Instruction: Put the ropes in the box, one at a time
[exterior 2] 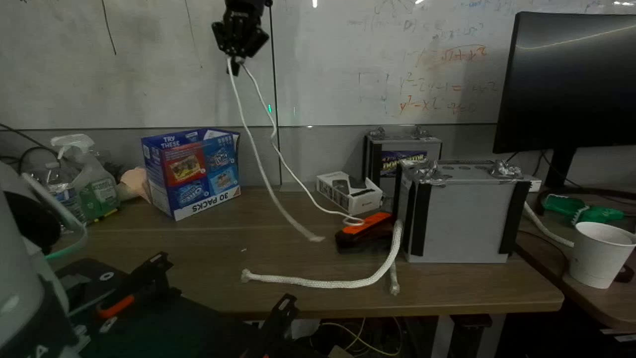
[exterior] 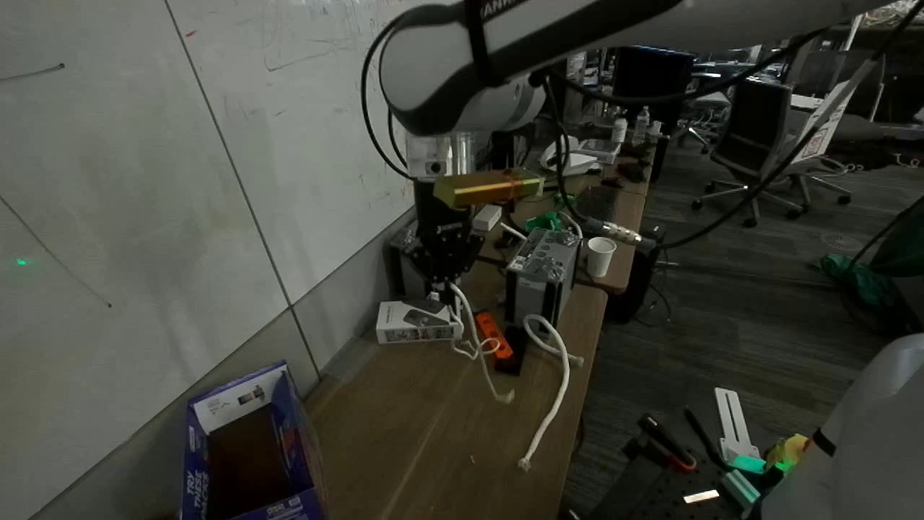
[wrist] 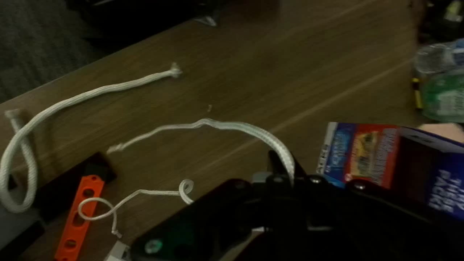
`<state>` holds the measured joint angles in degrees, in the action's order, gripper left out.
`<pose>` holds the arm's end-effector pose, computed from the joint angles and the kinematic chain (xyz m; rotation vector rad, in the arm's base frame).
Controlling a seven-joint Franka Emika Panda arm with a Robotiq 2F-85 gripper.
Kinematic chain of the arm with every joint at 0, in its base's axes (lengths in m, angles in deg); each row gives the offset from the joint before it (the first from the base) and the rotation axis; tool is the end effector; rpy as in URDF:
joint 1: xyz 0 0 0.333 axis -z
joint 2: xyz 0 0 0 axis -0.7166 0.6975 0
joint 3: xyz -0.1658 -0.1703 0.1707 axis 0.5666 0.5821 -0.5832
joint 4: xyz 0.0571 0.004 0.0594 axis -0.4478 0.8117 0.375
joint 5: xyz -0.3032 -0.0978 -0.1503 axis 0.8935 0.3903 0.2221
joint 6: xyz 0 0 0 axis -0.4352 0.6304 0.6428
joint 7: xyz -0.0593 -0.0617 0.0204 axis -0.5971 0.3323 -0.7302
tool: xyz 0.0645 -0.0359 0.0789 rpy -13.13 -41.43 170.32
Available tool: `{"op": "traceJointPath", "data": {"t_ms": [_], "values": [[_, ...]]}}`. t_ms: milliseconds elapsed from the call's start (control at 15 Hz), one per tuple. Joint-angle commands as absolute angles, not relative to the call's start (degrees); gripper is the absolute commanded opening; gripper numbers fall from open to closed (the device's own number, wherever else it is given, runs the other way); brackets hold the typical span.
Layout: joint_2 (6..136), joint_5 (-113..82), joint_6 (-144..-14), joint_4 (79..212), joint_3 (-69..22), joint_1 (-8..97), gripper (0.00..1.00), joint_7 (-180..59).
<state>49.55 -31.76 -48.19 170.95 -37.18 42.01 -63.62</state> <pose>0.4570 0.1304 0.4516 -2.9574 -0.0324 0.3007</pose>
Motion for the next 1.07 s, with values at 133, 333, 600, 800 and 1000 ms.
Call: {"op": "traceJointPath", "data": {"t_ms": [133,333,600,800,1000], "values": [[39.7,-44.5,-47.5,167.6,-40.2,36.6,0.01,-83.8],[37.4,-49.0,-50.3,164.9,-42.8,35.3,0.01,-94.3],[35.1,-51.3,-58.0,162.9,-45.9,34.4,0.01,-105.6],[34.4,-50.1,-68.0,163.5,-48.8,33.8,0.01,-113.1],[36.0,-47.9,-79.9,164.1,-51.6,33.8,0.01,-118.7]]}}
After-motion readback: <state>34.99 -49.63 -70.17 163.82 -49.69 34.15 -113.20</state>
